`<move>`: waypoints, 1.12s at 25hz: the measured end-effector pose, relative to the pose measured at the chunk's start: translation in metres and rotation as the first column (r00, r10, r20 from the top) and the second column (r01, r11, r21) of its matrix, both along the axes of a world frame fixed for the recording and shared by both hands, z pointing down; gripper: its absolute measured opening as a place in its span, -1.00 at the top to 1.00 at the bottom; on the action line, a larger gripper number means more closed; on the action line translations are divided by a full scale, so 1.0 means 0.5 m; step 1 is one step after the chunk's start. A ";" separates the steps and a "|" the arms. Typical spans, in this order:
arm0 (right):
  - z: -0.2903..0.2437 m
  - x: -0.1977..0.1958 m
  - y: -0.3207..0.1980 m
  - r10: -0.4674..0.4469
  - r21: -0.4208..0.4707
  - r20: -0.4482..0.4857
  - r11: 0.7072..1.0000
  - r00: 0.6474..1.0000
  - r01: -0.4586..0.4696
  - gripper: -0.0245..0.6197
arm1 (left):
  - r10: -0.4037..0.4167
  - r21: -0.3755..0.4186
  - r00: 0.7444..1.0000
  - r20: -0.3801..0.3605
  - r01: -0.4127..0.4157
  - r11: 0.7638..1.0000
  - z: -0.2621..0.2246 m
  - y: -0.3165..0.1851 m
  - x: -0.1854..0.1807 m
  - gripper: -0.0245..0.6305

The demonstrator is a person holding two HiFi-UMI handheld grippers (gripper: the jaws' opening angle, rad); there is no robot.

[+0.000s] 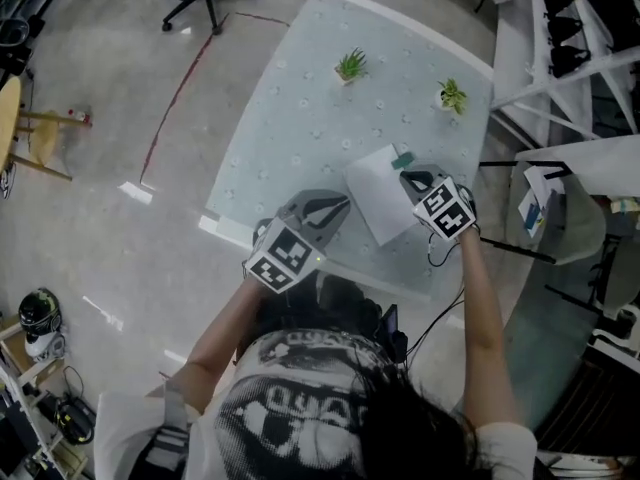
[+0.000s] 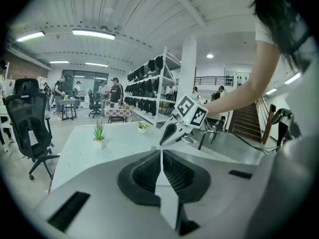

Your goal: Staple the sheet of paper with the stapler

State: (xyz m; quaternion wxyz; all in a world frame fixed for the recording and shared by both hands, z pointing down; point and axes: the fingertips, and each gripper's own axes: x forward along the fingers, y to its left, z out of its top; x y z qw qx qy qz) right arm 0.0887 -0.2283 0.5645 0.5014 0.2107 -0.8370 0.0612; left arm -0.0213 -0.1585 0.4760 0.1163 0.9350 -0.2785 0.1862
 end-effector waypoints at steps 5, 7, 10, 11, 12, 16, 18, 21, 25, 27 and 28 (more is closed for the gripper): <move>-0.034 0.004 0.057 0.123 0.043 0.130 0.991 0.984 -0.130 0.93 | 0.005 0.015 1.000 0.005 -0.005 1.000 -0.003 0.002 0.021 0.89; -0.043 0.003 0.087 0.160 0.046 0.178 0.984 0.971 -0.170 0.93 | 0.000 0.015 1.000 0.007 0.000 1.000 -0.005 0.012 0.027 0.89; -0.060 0.001 0.135 0.192 0.054 0.235 0.976 0.953 -0.210 0.93 | -0.004 0.020 1.000 0.020 0.004 1.000 -0.006 0.037 0.038 0.89; -0.067 0.001 0.152 0.202 0.057 0.253 0.973 0.946 -0.223 0.93 | -0.004 0.023 1.000 0.027 0.003 1.000 -0.007 0.047 0.043 0.89; -0.076 0.002 0.171 0.213 0.059 0.274 0.970 0.938 -0.237 0.93 | -0.003 0.026 0.999 0.034 0.002 1.000 -0.010 0.061 0.048 0.89; -0.109 0.011 0.253 0.247 0.068 0.361 0.955 0.899 -0.289 0.93 | -0.006 0.042 0.999 0.050 0.004 0.999 -0.025 0.129 0.073 0.89; -0.125 0.019 0.294 0.260 0.072 0.402 0.947 0.878 -0.314 0.93 | -0.021 0.049 0.999 0.050 0.019 0.999 -0.034 0.165 0.087 0.89; -0.151 0.026 0.357 0.266 0.078 0.460 0.938 0.847 -0.337 0.93 | -0.051 0.059 0.998 0.042 0.048 0.997 -0.051 0.223 0.105 0.89; -0.188 0.034 0.441 0.260 0.087 0.541 0.929 0.800 -0.361 0.93 | -0.089 0.070 0.995 0.044 0.086 0.994 -0.062 0.307 0.117 0.89; -0.205 0.037 0.481 0.249 0.092 0.576 0.927 0.779 -0.364 0.93 | -0.107 0.075 0.993 0.048 0.103 0.992 -0.064 0.348 0.120 0.89; -0.212 0.038 0.499 0.241 0.097 0.590 0.927 0.771 -0.363 0.93 | -0.114 0.078 0.992 0.051 0.110 0.991 -0.065 0.367 0.122 0.89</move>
